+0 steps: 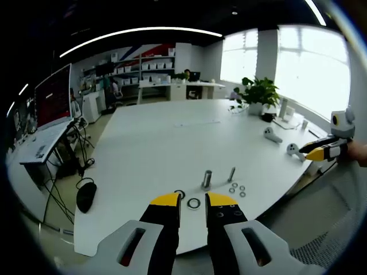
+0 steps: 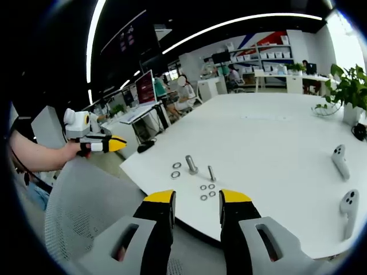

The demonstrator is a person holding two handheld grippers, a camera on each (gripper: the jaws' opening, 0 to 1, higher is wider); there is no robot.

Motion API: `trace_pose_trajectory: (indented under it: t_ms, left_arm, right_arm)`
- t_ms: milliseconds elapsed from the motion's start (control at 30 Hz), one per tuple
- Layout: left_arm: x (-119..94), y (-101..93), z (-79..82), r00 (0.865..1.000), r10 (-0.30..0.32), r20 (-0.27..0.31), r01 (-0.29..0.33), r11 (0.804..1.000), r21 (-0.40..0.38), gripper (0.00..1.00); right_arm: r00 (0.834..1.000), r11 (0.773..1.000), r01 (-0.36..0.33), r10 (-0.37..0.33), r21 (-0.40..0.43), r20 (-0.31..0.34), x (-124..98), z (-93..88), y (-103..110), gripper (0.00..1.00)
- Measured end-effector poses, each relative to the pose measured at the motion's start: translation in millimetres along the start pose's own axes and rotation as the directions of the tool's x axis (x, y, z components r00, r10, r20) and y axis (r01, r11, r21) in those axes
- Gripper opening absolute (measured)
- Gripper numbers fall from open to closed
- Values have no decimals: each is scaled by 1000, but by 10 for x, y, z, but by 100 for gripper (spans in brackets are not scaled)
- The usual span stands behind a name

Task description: Place the washer onto the threaded stud by aligning its center hole with the stud, sliding it down to the base, and recovering from edge contact or off-axis alignment until the washer reaches the visible bottom stop.

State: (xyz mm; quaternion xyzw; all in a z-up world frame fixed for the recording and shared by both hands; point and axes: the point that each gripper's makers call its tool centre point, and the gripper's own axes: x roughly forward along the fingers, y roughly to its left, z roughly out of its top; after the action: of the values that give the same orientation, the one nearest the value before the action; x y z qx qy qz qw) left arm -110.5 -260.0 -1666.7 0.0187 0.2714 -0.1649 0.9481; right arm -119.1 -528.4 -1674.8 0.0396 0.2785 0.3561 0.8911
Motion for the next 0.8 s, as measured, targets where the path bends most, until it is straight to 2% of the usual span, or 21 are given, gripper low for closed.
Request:
trace_pose_trajectory:
  t_ms: [267, 500, 567, 800]
  left_arm:
    - [-19, 20, 43, 1000, 15, 25, -15, 1000, -2, 15]
    - [-15, -4, 14, 1000, 3, 9, -3, 1000, 5, 15]
    - [-29, 3, 58, 999, 2, 34, -2, 1000, -8, 15]
    - [-34, -41, 98, 998, -16, 56, 17, 1000, -5, 15]
  right_arm:
    - [1000, 1000, 22, -22, -2, 11, -28, 8, -46, 32]
    - [1000, 1000, 15, -16, -7, -19, -4, -52, -38, 33]
    - [999, 1000, 10, -10, -11, -34, 10, -72, -22, 34]
    - [999, 1000, 16, -17, -14, -47, 8, -96, -35, 33]
